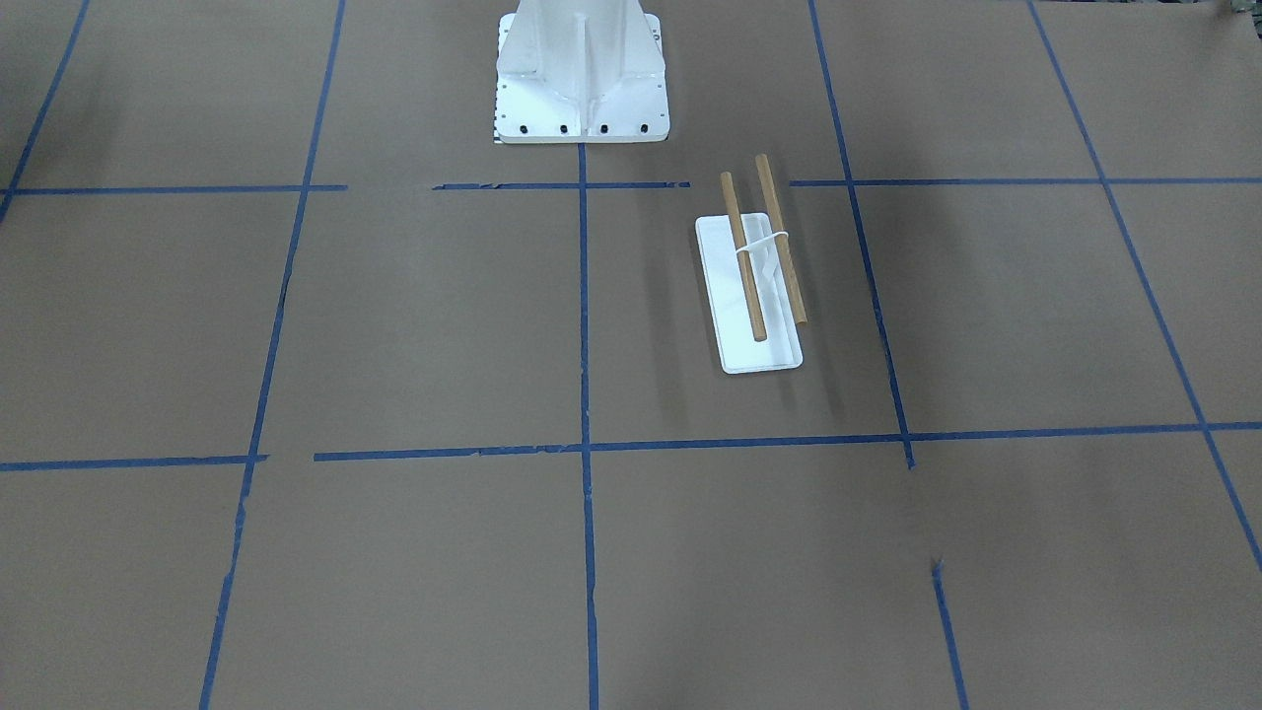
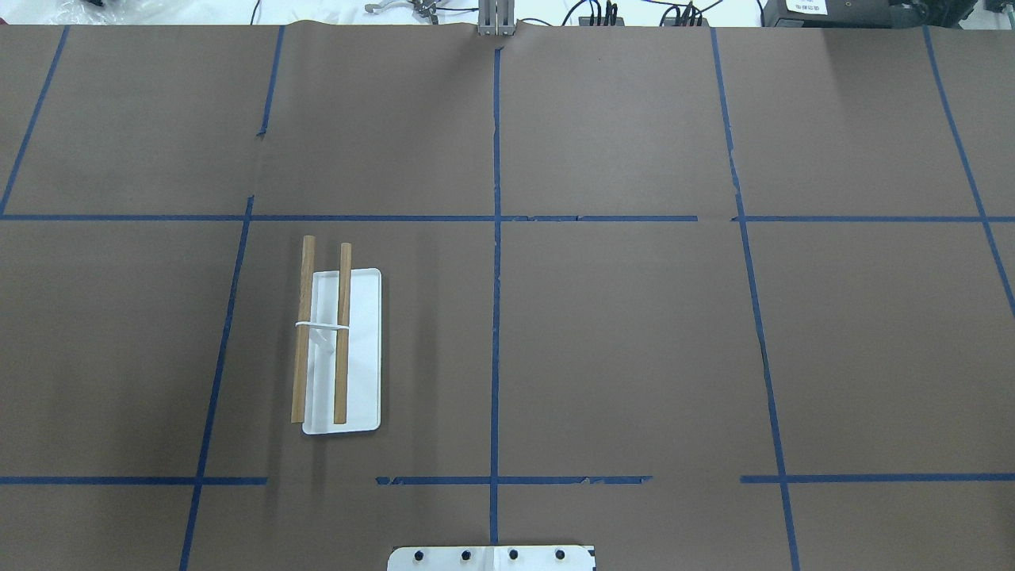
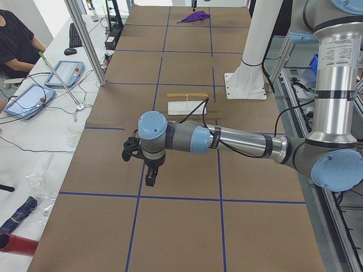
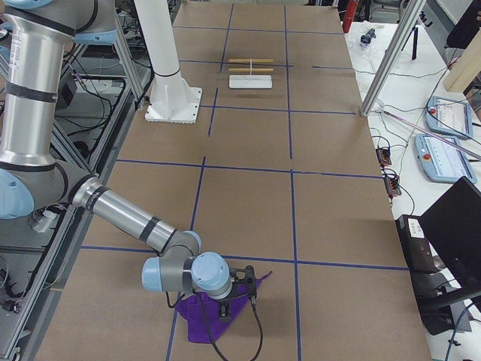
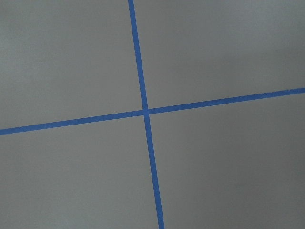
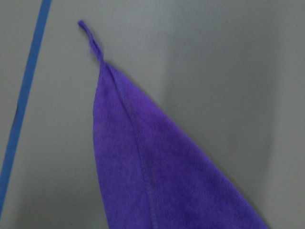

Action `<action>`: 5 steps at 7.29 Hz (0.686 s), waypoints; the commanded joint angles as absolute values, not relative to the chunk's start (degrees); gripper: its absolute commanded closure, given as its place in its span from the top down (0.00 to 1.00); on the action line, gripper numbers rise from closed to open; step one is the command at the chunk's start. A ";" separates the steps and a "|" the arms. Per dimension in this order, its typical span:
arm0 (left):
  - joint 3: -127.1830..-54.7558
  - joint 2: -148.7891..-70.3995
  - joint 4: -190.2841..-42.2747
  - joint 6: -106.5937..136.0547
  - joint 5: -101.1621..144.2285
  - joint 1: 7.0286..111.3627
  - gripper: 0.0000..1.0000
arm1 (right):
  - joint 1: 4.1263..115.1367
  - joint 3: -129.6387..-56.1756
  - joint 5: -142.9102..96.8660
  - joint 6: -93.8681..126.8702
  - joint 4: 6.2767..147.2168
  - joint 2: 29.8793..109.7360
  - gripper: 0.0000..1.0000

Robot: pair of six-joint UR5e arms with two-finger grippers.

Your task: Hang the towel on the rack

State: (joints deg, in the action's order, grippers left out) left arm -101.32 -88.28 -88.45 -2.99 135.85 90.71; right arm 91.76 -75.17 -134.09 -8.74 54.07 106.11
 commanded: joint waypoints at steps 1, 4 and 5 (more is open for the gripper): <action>-101.78 -88.24 -88.42 -2.99 135.88 90.97 1.00 | 88.25 -74.80 -130.80 -15.69 50.80 109.94 1.00; -101.78 -88.16 -88.33 -2.99 135.88 91.05 1.00 | 86.58 -72.79 -129.55 -17.84 51.06 109.43 1.00; -101.86 -88.15 -88.33 -2.99 135.88 91.14 1.00 | 86.49 -71.64 -129.64 -17.75 50.98 108.90 1.00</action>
State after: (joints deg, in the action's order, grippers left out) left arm -101.80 -88.19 -88.33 -2.99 135.88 91.07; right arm 86.85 -73.06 -129.65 -17.64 50.99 109.47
